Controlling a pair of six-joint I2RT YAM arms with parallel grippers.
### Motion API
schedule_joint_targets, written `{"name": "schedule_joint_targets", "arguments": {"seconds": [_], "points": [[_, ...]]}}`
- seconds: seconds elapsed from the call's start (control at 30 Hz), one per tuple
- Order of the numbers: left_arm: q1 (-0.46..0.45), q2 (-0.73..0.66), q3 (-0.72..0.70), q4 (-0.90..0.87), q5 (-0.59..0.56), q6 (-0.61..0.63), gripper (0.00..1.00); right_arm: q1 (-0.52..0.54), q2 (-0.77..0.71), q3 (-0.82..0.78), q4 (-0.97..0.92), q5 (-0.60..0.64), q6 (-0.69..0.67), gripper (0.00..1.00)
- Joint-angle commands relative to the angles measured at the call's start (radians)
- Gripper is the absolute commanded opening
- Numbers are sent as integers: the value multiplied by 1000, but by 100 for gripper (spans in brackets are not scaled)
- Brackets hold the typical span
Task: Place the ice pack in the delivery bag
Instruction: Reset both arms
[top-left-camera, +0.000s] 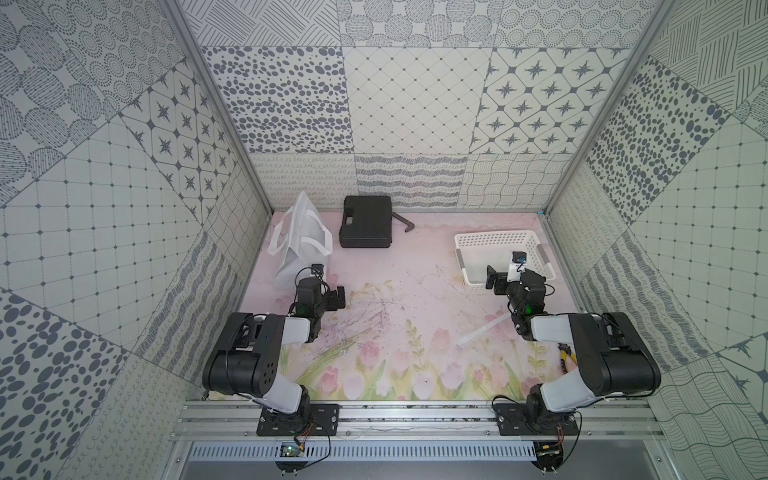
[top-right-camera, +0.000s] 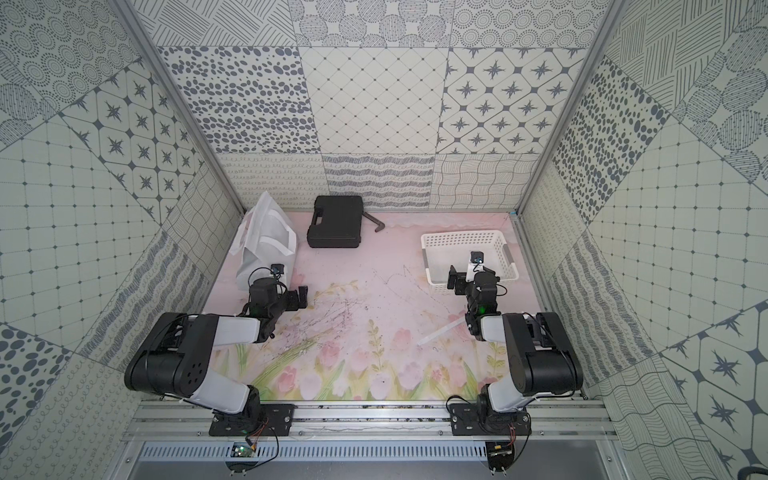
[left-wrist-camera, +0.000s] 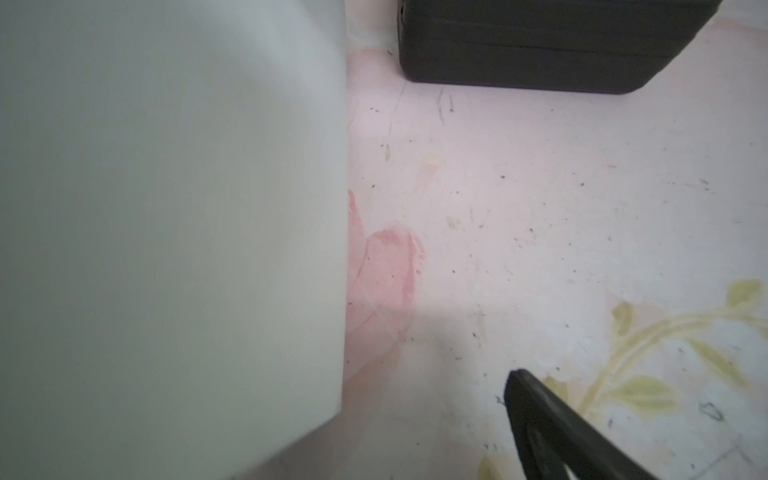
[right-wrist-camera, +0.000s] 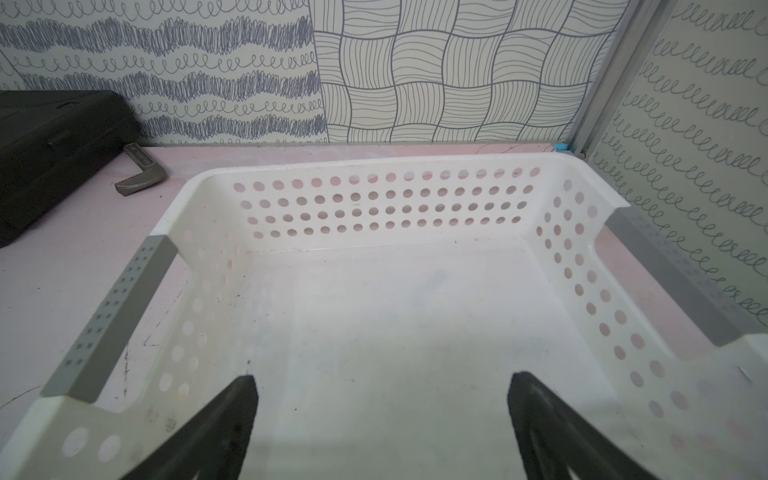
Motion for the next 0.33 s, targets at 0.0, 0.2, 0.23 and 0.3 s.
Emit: {"name": "schedule_joint_targets", "arguments": {"seconds": [0.0,0.2,0.23,0.3], "points": [[5,5,-5,167,32,6,99,-4,15,-7,23,-9,-5,98],[6,7,-6,170,32,7,99,-6,16,-5,18,-13,-5,99],[5,8,-6,172,31,9,99,-6,15,-5,19,-12,-5,99],[5,7,-5,171,31,6,99,-6,16,-5,19,-13,-5,98]]}}
